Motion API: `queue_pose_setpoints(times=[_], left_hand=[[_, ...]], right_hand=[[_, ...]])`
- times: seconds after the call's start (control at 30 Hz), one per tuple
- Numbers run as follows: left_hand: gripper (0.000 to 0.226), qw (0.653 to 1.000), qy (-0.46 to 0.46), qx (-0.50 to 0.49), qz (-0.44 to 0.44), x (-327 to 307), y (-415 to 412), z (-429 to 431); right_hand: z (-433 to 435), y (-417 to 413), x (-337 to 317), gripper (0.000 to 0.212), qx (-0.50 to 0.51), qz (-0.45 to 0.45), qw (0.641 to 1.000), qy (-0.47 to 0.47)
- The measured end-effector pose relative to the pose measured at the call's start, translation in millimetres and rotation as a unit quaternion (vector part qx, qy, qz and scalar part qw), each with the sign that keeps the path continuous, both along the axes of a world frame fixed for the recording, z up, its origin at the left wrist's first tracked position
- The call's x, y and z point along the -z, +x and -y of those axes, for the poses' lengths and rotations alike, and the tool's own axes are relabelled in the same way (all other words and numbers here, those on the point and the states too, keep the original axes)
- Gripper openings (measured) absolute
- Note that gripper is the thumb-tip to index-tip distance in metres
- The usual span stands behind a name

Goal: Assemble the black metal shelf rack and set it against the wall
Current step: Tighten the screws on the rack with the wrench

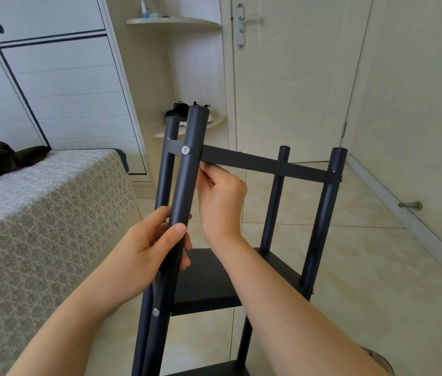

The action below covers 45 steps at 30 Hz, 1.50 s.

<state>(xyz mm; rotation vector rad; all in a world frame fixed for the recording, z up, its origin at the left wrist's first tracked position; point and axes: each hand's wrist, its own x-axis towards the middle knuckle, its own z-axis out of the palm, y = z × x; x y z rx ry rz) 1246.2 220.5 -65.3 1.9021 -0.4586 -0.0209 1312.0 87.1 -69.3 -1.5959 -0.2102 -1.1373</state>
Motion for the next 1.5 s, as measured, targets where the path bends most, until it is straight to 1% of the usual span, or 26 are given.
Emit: queue_pose_setpoints(times=[0.13, 0.27, 0.37, 0.43, 0.53, 0.63, 0.73, 0.77, 0.8, 0.87, 0.93, 1.0, 1.1, 1.17, 1.27, 1.37, 1.5], left_hand=[[0.037, 1.000, -0.003, 0.000, 0.003, 0.3, 2.1, -0.3], [0.035, 1.000, -0.012, -0.006, -0.005, 0.4, 2.7, 0.8], [0.023, 1.000, -0.013, -0.005, -0.007, 1.0, 4.1, 3.2], [0.020, 1.000, -0.014, -0.004, -0.009, 1.5, 4.7, 5.3], [0.019, 1.000, -0.010, -0.003, -0.008, 1.4, 4.3, 7.3], [0.021, 1.000, -0.003, -0.004, 0.000, 3.0, 6.8, 10.6], [0.037, 1.000, -0.005, -0.008, 0.002, 2.0, 4.2, 14.5], [0.040, 1.000, -0.006, -0.009, 0.003, 1.7, 3.4, 16.5], [0.037, 1.000, -0.006, -0.009, 0.006, 1.8, 3.5, 18.8], [0.023, 1.000, -0.008, -0.012, 0.016, 2.5, 4.2, 23.0], [0.017, 1.000, -0.008, -0.020, 0.023, 2.9, 4.8, 26.2], [0.022, 1.000, -0.003, -0.023, 0.020, 3.3, 4.2, 29.3], [0.040, 1.000, 0.014, -0.016, 0.010, 4.5, 2.2, 33.5], [0.046, 1.000, 0.025, -0.011, 0.008, 5.6, 0.9, 35.9], [0.048, 0.998, 0.054, -0.009, 0.016, 7.1, -0.8, 38.8], [0.050, 0.994, 0.101, -0.012, 0.046, 8.2, -3.6, 40.4], [0.053, 0.992, 0.108, -0.035, 0.053, 12.4, -7.1, 41.5]], right_hand=[[-4.5, 3.4, 0.8, 0.017, -0.002, 0.008, 1.000, 0.010], [1.0, 0.7, 0.6, 0.019, -0.016, -0.006, 1.000, -0.005], [11.2, -3.4, 0.5, 0.023, -0.046, -0.058, 0.997, -0.036], [20.8, -8.7, 1.1, 0.025, -0.057, -0.097, 0.991, -0.066], [35.3, -21.5, -0.3, 0.020, -0.079, -0.162, 0.979, -0.093], [51.5, -32.1, -6.0, 0.018, -0.109, -0.222, 0.968, -0.050], [62.9, -45.6, -12.8, 0.023, -0.137, -0.254, 0.957, -0.025], [65.5, -49.7, -14.2, 0.024, -0.144, -0.258, 0.955, -0.022], [67.2, -53.2, -15.5, 0.023, -0.150, -0.262, 0.953, -0.017], [70.2, -58.3, -18.0, 0.021, -0.158, -0.266, 0.951, 0.003], [72.8, -61.3, -21.8, 0.019, -0.170, -0.266, 0.948, 0.027], [74.7, -63.8, -25.1, 0.018, -0.187, -0.267, 0.945, 0.034], [73.8, -67.4, -28.0, 0.017, -0.223, -0.267, 0.937, 0.022], [71.9, -69.5, -29.3, 0.016, -0.241, -0.263, 0.934, 0.015], [70.5, -69.8, -30.8, 0.016, -0.249, -0.261, 0.932, 0.021], [70.6, -69.1, -31.6, 0.016, -0.250, -0.265, 0.931, 0.022], [74.0, -67.0, -31.2, 0.014, -0.249, -0.268, 0.929, 0.047]])
